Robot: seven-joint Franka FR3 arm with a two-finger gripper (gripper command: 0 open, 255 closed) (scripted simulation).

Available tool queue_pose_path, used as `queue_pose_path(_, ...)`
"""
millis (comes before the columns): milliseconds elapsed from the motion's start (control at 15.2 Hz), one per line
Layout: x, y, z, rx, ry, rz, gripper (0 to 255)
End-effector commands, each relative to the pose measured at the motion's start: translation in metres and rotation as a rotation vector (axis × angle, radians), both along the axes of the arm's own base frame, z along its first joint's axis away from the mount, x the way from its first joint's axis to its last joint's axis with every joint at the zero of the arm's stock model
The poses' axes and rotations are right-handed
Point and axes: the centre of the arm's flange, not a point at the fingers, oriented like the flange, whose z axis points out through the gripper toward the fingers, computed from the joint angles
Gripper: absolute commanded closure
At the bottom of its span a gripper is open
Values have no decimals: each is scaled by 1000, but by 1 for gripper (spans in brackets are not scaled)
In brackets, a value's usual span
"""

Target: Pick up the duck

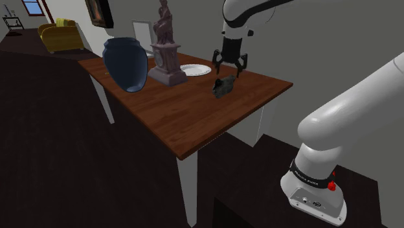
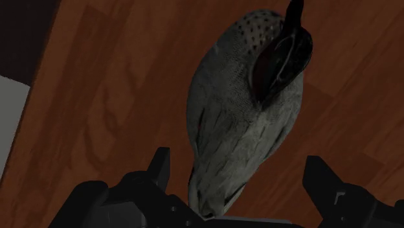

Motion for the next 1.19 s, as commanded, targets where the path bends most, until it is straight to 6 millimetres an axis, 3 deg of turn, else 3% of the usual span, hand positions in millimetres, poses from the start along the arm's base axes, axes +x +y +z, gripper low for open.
queue_pose_path(0,5,-22,-5,5,-30,-146,0)
queue_pose_path(594,5,-22,-45,5,-30,-146,0)
queue_pose_path(660,6,-22,-45,5,-30,-146,255)
queue_pose_path(1122,6,-22,-45,5,-30,-146,255)
